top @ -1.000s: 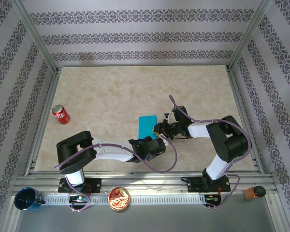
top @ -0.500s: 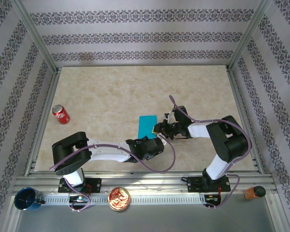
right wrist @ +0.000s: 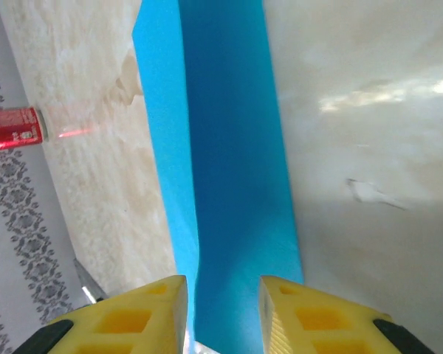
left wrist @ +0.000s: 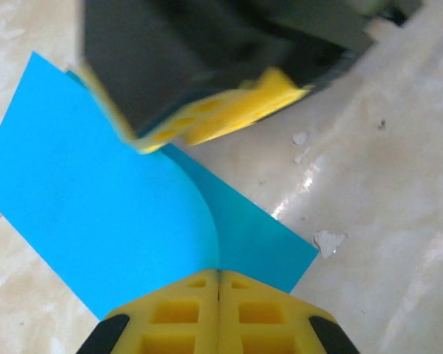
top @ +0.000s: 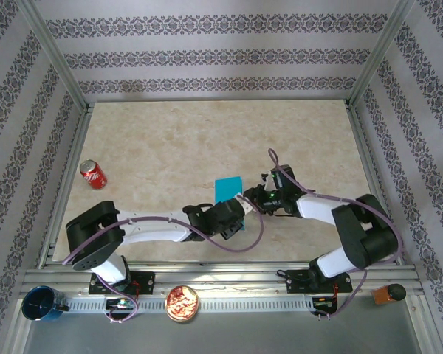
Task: Fold a paper plane with a square sheet of paper (pick it up from the middle)
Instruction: Fold the triangle a second time at the center of the table.
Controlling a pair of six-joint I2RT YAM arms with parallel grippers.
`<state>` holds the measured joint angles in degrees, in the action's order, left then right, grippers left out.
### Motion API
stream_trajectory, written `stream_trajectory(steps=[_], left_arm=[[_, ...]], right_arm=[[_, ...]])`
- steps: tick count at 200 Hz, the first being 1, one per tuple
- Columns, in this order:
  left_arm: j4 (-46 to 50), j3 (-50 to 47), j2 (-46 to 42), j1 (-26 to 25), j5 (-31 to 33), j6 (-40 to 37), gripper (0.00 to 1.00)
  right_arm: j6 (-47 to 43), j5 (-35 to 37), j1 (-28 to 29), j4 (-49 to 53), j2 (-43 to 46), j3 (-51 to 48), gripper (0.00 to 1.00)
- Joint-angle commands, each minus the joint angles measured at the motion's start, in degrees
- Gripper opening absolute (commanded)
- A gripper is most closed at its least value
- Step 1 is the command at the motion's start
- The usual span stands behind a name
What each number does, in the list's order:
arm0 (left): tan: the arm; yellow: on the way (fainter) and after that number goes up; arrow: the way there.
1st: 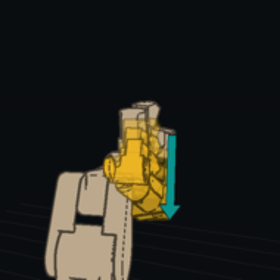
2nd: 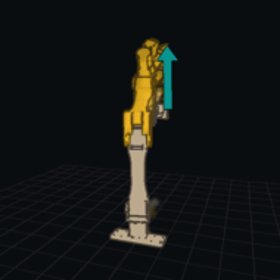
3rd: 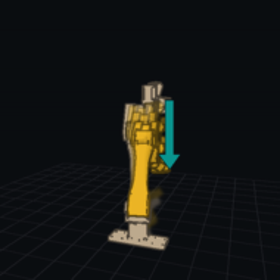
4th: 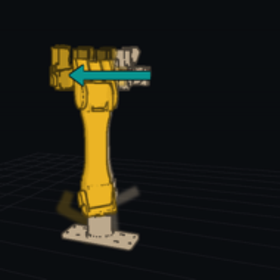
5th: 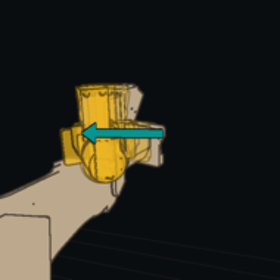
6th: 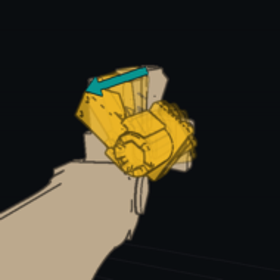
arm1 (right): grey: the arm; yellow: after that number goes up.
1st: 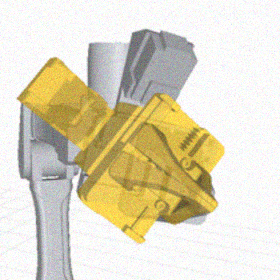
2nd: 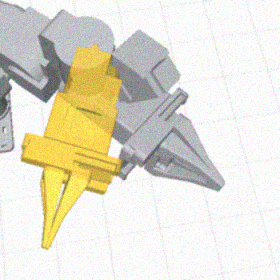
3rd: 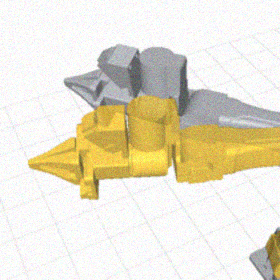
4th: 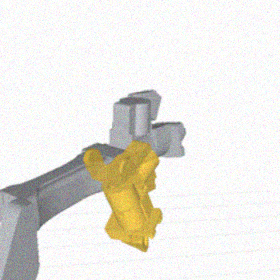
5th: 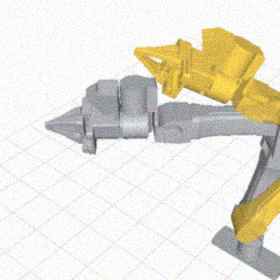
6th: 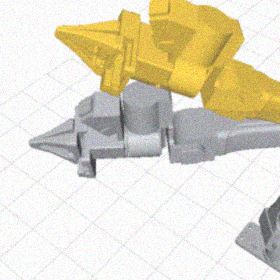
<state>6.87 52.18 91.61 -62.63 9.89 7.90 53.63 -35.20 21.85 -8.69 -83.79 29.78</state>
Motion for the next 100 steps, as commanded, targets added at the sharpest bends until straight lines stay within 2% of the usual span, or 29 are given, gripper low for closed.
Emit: stream_trajectory(steps=[1, 26, 48, 71, 100], left_arm=[[-2.0, -1.18, -2.64, 3.03, -10.01, 6.77, 0.0], [-2.75, -1.53, -2.96, 6.04, -15.42, 11.51, 0.0], [-3.78, -1.88, -1.95, 9.17, -21.93, 15.1, 0.0], [-5.51, -2.46, -1.52, 11.06, -26.29, 17.16, 0.0], [-6.21, -2.53, -1.36, 11.82, -27.62, 17.95, 0.0]], right_arm=[[-2.57, 7.99, -0.58, 3.45, 5.3, -3.4, 0.34], [-5.27, 12.57, -0.31, 3.17, 12.37, -7.51, 0.34], [-7.08, 12.88, -0.31, 6.31, 17.35, -8.33, 0.34], [-6.98, 10.44, -0.3, 7.74, 19.19, -8.75, 0.33], [-5.96, 5.09, 0.16, 6.06, 17.95, -9.27, 0.29]])
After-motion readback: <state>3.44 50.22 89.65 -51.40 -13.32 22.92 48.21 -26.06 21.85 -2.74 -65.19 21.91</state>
